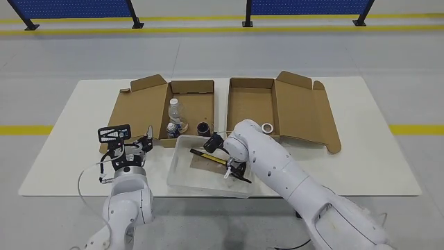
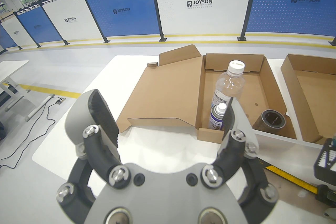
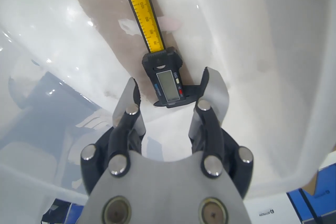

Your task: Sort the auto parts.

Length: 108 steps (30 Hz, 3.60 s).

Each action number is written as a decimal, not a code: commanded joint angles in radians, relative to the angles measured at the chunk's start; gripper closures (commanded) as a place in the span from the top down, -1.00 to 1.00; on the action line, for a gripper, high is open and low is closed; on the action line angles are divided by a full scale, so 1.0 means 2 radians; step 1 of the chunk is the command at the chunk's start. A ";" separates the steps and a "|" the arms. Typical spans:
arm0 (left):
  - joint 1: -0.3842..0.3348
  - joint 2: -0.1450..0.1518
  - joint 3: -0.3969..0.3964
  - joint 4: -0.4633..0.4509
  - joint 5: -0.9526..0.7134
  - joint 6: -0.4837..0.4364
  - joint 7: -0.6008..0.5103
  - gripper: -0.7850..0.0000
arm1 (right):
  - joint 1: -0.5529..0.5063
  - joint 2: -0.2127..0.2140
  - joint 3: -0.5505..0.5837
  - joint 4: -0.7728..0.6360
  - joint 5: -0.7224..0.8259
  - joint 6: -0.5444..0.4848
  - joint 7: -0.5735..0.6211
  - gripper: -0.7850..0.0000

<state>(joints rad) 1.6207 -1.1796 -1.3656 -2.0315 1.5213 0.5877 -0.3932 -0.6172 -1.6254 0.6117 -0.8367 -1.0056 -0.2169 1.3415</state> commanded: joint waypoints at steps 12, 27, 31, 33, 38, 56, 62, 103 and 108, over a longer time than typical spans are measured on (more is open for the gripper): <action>0.000 0.000 0.000 0.000 0.000 0.000 0.000 1.00 | 0.000 -0.008 0.001 0.005 0.031 -0.012 0.001 -0.07; 0.000 0.000 0.000 0.000 0.000 0.000 0.000 1.00 | -0.007 -0.008 -0.006 -0.013 -0.006 0.000 -0.037 -0.05; 0.000 0.000 0.000 0.000 0.000 0.000 0.000 1.00 | -0.012 -0.009 -0.008 -0.008 -0.007 -0.010 -0.052 -0.06; 0.000 0.000 0.000 0.000 0.000 0.000 0.000 1.00 | -0.013 -0.009 -0.008 -0.004 -0.007 -0.013 -0.055 -0.06; 0.000 0.000 0.000 0.000 0.000 0.000 0.000 1.00 | -0.013 -0.011 -0.009 0.004 -0.007 -0.015 -0.059 -0.07; 0.000 0.000 0.000 0.000 0.000 0.000 0.000 1.00 | -0.009 -0.013 0.006 0.013 0.011 -0.026 -0.077 -1.00; 0.000 0.000 0.000 0.000 0.000 0.000 0.000 1.00 | -0.025 0.000 0.029 -0.035 0.008 -0.018 -0.064 -1.00; 0.000 0.000 0.000 0.000 0.000 0.000 0.000 1.00 | -0.225 0.076 0.264 -0.310 0.323 -0.016 -0.127 -1.00; 0.000 0.000 0.000 0.000 0.000 0.000 0.000 1.00 | -0.226 0.079 0.258 -0.304 0.329 -0.017 -0.133 -1.00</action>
<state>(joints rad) 1.6207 -1.1796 -1.3656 -2.0315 1.5213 0.5877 -0.3932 -1.0688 -1.4682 1.1301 -1.4457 -0.3469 -0.2536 1.0795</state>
